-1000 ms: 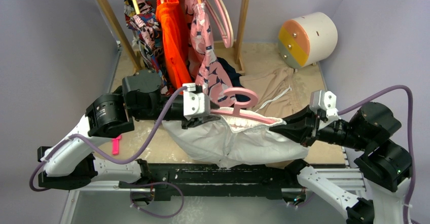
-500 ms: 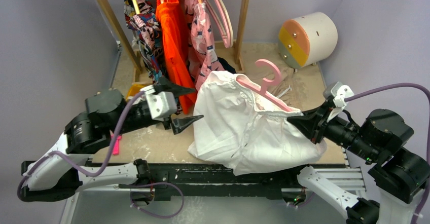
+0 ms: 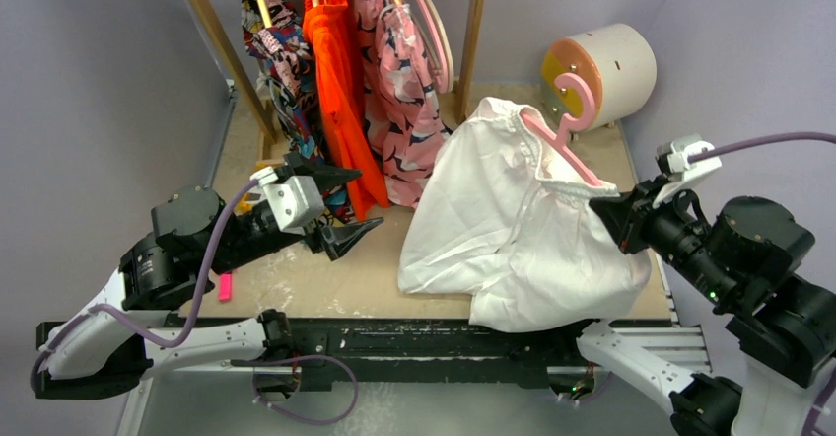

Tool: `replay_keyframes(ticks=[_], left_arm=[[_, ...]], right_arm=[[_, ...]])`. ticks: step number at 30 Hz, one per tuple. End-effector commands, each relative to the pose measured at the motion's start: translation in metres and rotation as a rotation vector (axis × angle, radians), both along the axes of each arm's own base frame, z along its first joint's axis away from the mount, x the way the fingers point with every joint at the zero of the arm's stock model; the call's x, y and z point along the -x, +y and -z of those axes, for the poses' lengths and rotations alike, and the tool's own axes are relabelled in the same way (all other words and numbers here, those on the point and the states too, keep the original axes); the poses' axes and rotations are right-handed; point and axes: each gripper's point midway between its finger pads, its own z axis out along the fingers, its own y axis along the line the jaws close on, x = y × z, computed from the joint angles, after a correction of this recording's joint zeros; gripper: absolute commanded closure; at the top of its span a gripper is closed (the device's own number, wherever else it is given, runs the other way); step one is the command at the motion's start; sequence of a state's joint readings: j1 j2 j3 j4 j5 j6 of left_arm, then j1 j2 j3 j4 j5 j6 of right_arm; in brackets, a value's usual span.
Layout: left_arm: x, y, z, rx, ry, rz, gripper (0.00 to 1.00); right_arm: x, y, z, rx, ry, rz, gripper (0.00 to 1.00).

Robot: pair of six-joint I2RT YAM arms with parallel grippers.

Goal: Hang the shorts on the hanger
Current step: Place the hanger at the clothesline.

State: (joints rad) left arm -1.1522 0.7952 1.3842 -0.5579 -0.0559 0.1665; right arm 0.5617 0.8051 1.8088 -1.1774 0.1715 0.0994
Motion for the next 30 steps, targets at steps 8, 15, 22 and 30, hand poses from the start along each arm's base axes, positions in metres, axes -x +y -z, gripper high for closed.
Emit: replay_keyframes(ticks=[8, 15, 22, 30], left_arm=[[-0.012, 0.009, 0.017, 0.064, 0.051, -0.097, 0.31], [-0.021, 0.016, 0.059, 0.060, 0.108, -0.176, 0.31], [-0.029, 0.024, 0.093, 0.053, 0.147, -0.250, 0.31], [-0.030, 0.033, 0.126, 0.083, 0.207, -0.293, 0.32]], right_arm=[[-0.041, -0.033, -0.107, -0.100, -0.324, 0.277, 1.00], [-0.083, -0.009, -0.139, -0.039, -0.415, 0.255, 1.00], [-0.132, 0.035, -0.084, 0.056, -0.309, 0.157, 1.00], [-0.153, 0.088, -0.064, 0.000, -0.263, -0.024, 1.00]])
